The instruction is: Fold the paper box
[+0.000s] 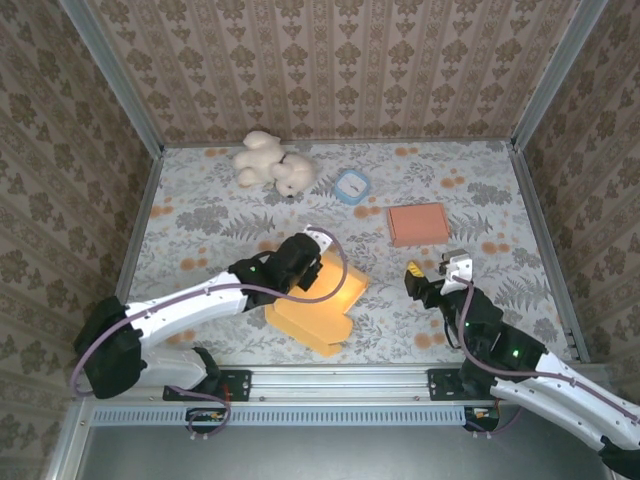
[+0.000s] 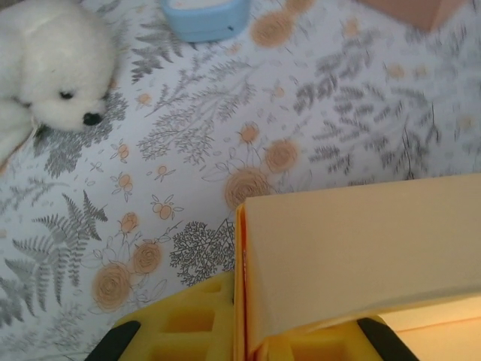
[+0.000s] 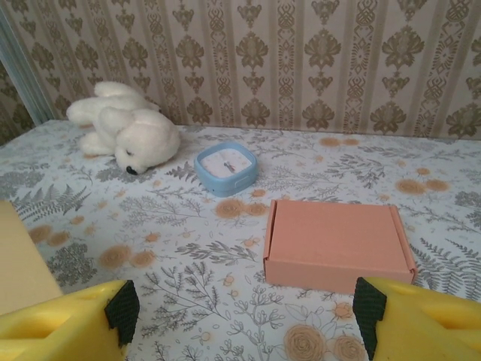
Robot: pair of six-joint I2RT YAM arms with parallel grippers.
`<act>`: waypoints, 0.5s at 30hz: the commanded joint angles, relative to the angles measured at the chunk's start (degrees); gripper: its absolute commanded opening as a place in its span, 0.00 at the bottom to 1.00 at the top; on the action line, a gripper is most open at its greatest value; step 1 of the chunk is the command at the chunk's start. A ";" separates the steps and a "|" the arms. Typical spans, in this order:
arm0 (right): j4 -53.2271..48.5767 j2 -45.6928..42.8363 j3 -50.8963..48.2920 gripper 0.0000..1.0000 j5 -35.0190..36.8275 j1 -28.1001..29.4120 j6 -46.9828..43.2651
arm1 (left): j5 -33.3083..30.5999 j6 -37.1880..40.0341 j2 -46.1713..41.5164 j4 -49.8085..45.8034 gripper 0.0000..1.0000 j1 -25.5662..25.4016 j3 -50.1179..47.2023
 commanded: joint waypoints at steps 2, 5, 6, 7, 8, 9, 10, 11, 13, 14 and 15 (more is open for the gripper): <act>-0.78 -2.34 -1.25 0.78 0.42 -0.25 1.49 | -1.10 19.74 4.31 -11.38 0.13 -2.39 6.48; -0.43 -2.13 -1.53 0.78 0.06 -0.27 1.63 | 0.26 27.24 7.14 -17.71 0.14 -3.26 10.99; -0.43 -2.06 -1.60 0.78 -0.03 -0.26 1.68 | 1.28 29.40 8.00 -19.12 0.14 -3.39 12.33; -0.43 -2.00 -1.64 0.78 0.02 -0.33 1.69 | 1.79 31.44 8.65 -19.98 0.14 -3.56 13.28; -0.52 -1.99 -1.60 0.78 0.05 -0.31 1.77 | 1.81 33.70 9.69 -20.50 0.14 -3.83 14.11; -0.60 -2.08 -1.60 0.78 0.12 -0.33 1.83 | 1.17 35.62 11.10 -20.74 0.14 -4.12 14.99; -0.63 -2.08 -1.60 0.78 0.19 -0.30 1.95 | 0.78 37.18 12.28 -20.80 0.14 -4.38 15.74; -0.90 -2.08 -1.55 0.78 0.28 -0.33 2.06 | 0.45 39.04 13.77 -20.84 0.14 -4.53 16.62; -1.19 -2.16 -1.55 0.78 0.62 -0.34 2.30 | -0.22 42.62 16.72 -20.83 0.14 -4.82 18.23; -1.31 -2.24 -1.60 0.78 0.89 -0.31 2.31 | -0.86 44.76 18.32 -20.71 0.14 -4.93 19.06; -1.39 -2.32 -1.69 0.78 1.25 -0.36 2.39 | -1.60 46.77 19.98 -20.50 0.14 -4.94 19.73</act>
